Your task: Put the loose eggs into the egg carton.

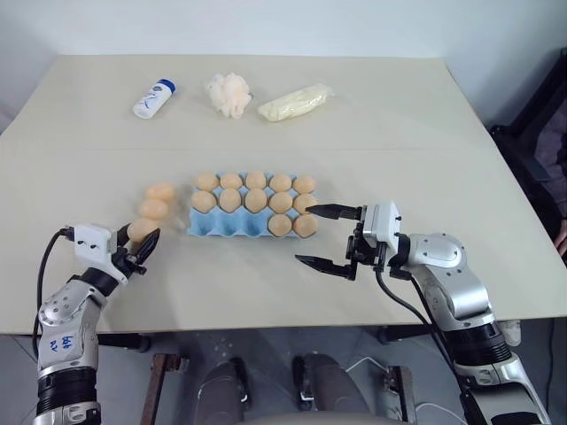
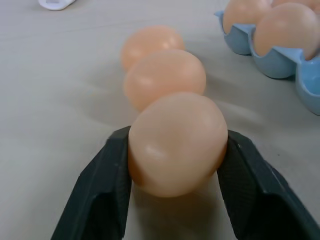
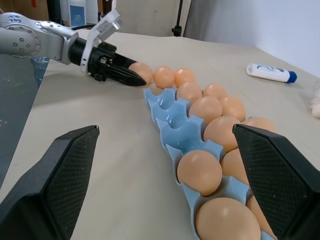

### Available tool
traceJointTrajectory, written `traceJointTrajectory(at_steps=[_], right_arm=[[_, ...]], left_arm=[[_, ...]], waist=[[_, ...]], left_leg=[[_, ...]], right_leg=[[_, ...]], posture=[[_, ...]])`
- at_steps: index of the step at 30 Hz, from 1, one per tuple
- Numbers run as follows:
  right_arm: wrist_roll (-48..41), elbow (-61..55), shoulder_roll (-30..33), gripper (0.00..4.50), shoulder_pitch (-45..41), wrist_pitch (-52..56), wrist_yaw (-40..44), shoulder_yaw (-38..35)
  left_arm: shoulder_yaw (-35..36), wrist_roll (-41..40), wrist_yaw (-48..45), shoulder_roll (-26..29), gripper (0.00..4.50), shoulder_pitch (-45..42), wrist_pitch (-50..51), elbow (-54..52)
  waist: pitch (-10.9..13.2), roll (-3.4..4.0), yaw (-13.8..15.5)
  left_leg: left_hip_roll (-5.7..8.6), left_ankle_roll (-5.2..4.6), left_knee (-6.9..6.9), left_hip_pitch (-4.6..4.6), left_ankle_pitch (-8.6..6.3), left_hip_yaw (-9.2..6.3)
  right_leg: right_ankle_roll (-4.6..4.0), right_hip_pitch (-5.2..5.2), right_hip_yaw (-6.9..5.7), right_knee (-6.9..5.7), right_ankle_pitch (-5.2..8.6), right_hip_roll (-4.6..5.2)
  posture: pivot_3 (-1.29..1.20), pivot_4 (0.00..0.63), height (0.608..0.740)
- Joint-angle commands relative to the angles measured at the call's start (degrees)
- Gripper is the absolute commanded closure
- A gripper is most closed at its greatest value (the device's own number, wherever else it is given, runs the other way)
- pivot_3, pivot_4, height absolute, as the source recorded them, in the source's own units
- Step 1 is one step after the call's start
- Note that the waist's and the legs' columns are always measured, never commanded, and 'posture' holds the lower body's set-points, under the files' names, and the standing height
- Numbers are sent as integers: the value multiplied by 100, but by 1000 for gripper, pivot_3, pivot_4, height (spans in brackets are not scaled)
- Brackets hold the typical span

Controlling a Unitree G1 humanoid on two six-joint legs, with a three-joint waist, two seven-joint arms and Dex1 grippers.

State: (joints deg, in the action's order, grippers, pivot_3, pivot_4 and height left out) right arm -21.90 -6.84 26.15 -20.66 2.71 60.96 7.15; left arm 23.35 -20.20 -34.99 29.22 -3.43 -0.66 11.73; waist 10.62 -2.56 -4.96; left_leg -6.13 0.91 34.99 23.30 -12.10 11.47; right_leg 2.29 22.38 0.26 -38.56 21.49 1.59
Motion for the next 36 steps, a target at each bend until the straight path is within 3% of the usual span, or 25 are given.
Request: traceJointTrajectory(at_steps=[1, 5, 9, 19, 26, 29, 34, 36], right_arm=[[-26, -226, -21, 0, 54, -57, -36, -2], [-23, -257, -17, 0, 75, -29, -62, 8], [1, -300, -10, 0, 94, -3, -134, 12], [-25, -661, 375, 0, 603, 147, -473, -444], [-96, -1085, 796, 0, 1360, 256, -720, -1051], [-75, -1148, 735, 0, 1364, 279, -830, -1034], [-52, -1189, 611, 0, 1271, 319, -945, -878], [-65, -1146, 586, 0, 1172, 338, -911, -806]], left_arm=[[184, -315, -607, 203, 2134, 304, -356, -413], [-113, -426, -1155, 364, 2134, 504, -328, -1024], [-705, -328, -1173, 272, 2134, -67, -32, -1315], [-2275, 175, -1590, -122, 2134, -1756, 230, -798], [-2445, 304, -1856, -161, 2134, -2367, 171, -46], [-2477, 315, -1974, -106, 1511, -2356, 241, -25], [-2316, 366, -2025, 40, 48, -2275, 42, -143], [-1942, 148, -1980, 241, 48, -2115, 156, -324]], waist=[[0, 0, 4], [0, 0, 29], [1, 2, 58], [1, 3, 35], [3, 4, 26], [3, 5, 4], [3, 5, 37], [3, 5, 9]], left_leg=[[-1, 1, -1, 1, 0, 0], [-1, 21, -4, 2, -14, -1], [10, 7, -1, 1, -22, -5], [11, -5, 2, 3, 6, 1], [10, 1, 8, 3, 8, 0], [10, 2, 12, 0, 10, 2], [11, 8, 11, 0, 16, -5], [12, 6, 11, 0, 15, -4]], right_leg=[[-1, 1, -1, 0, 1, 0], [-4, 1, -3, 4, 2, 1], [0, -4, -6, 4, -1, 15], [15, -3, 7, 9, -3, -4], [19, -2, 12, 3, 3, -8], [20, -1, 16, -10, 3, -8], [18, -1, 11, -14, 3, -7], [19, -2, 12, -13, 3, -5]], posture=[[0, 150, 740], [0, 150, 740], [0, 150, 740], [0, 150, 740], [0, 150, 740], [0, 150, 740], [0, 150, 740], [0, 150, 740]])
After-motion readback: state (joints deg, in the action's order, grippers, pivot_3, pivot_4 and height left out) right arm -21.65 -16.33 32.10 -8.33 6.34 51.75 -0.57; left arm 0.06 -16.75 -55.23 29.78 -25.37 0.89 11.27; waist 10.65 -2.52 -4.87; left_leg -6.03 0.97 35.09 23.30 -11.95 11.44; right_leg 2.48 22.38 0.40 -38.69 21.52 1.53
